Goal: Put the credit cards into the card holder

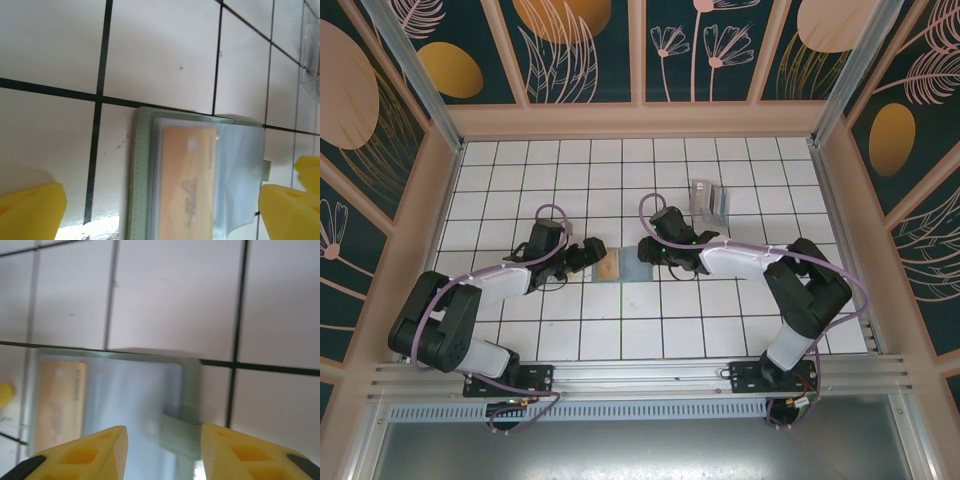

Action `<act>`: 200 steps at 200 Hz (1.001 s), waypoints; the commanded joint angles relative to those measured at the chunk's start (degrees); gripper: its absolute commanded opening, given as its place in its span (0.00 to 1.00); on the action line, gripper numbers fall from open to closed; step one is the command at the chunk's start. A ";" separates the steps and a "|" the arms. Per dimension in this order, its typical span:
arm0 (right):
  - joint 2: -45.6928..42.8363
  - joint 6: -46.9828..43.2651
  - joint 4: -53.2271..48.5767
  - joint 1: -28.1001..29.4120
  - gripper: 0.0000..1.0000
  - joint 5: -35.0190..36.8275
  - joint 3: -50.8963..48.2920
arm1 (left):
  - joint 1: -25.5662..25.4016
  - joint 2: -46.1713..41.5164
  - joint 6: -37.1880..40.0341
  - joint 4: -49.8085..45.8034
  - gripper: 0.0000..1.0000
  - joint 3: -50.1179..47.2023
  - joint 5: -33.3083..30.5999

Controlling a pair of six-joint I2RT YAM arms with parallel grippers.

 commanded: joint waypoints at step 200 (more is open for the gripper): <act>14.55 -58.46 -16.61 -3.76 0.52 -6.72 14.44 | 0.54 2.44 3.25 -0.74 0.97 -0.95 8.11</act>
